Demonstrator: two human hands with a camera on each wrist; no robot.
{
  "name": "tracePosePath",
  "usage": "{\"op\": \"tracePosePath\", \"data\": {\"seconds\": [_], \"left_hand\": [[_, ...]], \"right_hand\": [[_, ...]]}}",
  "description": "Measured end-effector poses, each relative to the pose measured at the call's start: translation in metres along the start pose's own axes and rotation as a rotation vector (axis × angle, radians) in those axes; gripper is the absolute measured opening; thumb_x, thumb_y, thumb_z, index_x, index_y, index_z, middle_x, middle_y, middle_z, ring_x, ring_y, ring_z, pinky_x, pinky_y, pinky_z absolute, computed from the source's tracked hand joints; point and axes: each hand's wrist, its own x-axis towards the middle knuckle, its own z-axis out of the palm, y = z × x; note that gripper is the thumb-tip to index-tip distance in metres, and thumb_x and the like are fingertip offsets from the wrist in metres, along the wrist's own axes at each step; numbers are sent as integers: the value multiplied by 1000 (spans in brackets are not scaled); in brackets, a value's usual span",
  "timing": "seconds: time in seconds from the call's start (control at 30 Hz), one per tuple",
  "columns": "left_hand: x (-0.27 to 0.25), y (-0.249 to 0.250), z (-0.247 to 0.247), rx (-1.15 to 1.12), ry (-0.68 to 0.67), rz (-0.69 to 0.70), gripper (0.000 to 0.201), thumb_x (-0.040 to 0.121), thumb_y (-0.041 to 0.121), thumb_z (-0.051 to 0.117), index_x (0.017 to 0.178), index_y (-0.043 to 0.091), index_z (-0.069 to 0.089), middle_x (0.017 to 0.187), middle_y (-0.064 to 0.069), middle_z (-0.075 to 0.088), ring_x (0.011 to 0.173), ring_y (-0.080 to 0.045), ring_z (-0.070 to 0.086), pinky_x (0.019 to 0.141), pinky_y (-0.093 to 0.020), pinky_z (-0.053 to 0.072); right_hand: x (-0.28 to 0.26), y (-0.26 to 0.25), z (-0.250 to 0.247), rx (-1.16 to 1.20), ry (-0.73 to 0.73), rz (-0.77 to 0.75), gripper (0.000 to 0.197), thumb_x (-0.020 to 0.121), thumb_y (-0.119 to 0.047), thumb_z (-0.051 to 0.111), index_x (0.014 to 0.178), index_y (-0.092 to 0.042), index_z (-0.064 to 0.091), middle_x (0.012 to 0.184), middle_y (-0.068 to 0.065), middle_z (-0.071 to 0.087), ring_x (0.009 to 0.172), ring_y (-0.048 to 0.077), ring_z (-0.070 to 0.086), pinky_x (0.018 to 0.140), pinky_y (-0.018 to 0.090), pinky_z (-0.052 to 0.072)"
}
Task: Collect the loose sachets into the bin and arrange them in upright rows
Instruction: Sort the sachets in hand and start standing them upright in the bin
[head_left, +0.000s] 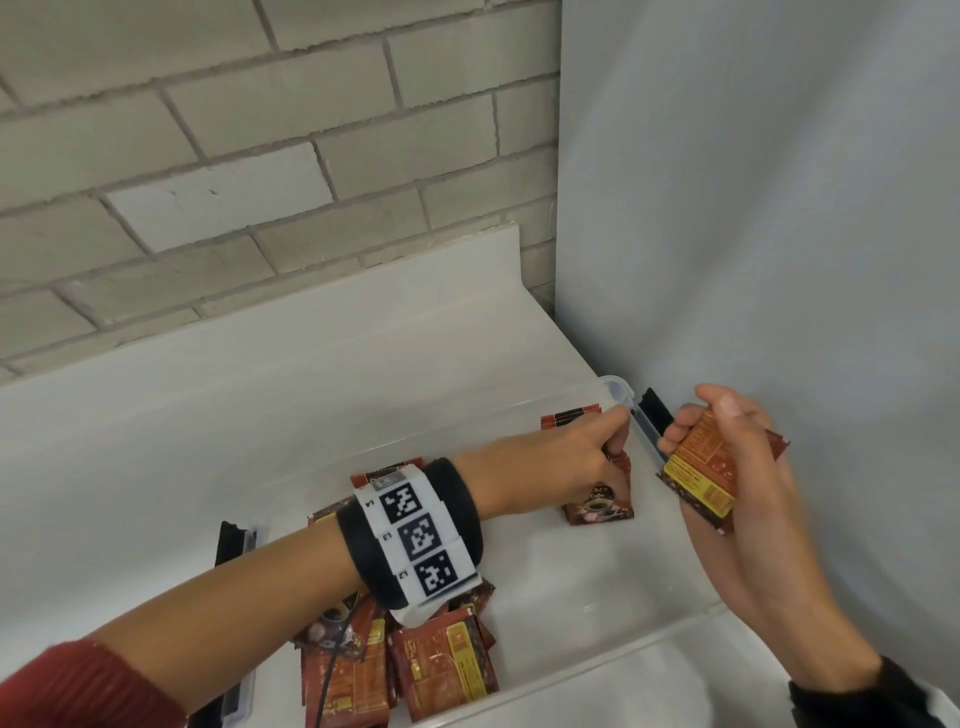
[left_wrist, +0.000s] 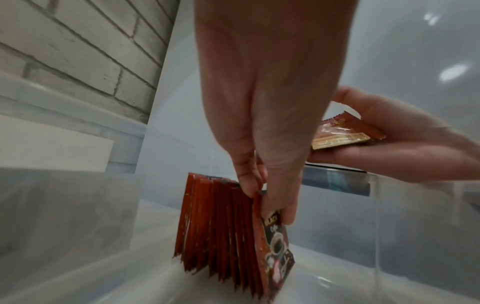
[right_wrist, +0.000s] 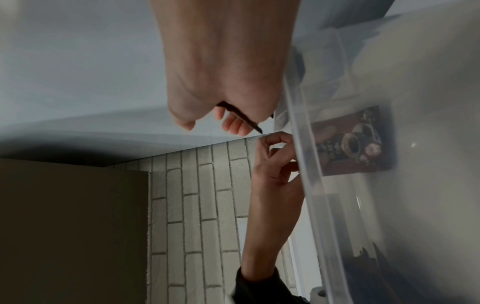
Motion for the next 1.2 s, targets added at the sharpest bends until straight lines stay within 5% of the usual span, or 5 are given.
{"op": "tracePosePath", "data": {"seconds": [0.37,0.6,0.8,1.0,1.2], "left_hand": [[-1,1,-3,-28,5,30,21,85,12,64,103,17,74,103,-14,48,96,-29,42,82,-36,41],[-8,2,-45,-690,100,-312,23,99,9,44,108,11,64,83,-1,62,74,-13,59,72,-26,50],[-13,14,-72,-1315,217,-485,32,101,6,29,95,0,59,71,-7,63,63,-12,58,59,-21,51],[-23,18,-78,-1385,244,-528,32,100,23,41,85,5,62,64,-3,59,58,-11,53,61,-21,47],[-39,17,-72,-1314,327,-576,5,89,3,60,92,3,64,74,-8,68,64,-11,62,64,-18,54]], "right_hand": [[-1,-2,0,20,-55,82,17,94,-8,43,93,-12,60,84,4,74,85,13,71,65,20,56],[-2,4,-3,-136,-223,-174,33,56,-49,84,78,-27,76,122,-7,59,119,9,56,96,18,45],[-1,9,-5,-219,-351,-187,26,59,-47,85,74,-27,78,140,-9,50,135,14,42,94,22,48],[0,11,-6,-228,-382,-177,26,61,-45,84,73,-22,78,142,-4,48,135,16,43,91,21,48],[-4,2,-9,-70,-404,-11,57,60,-18,71,117,-19,65,128,11,61,112,29,60,91,32,52]]}}
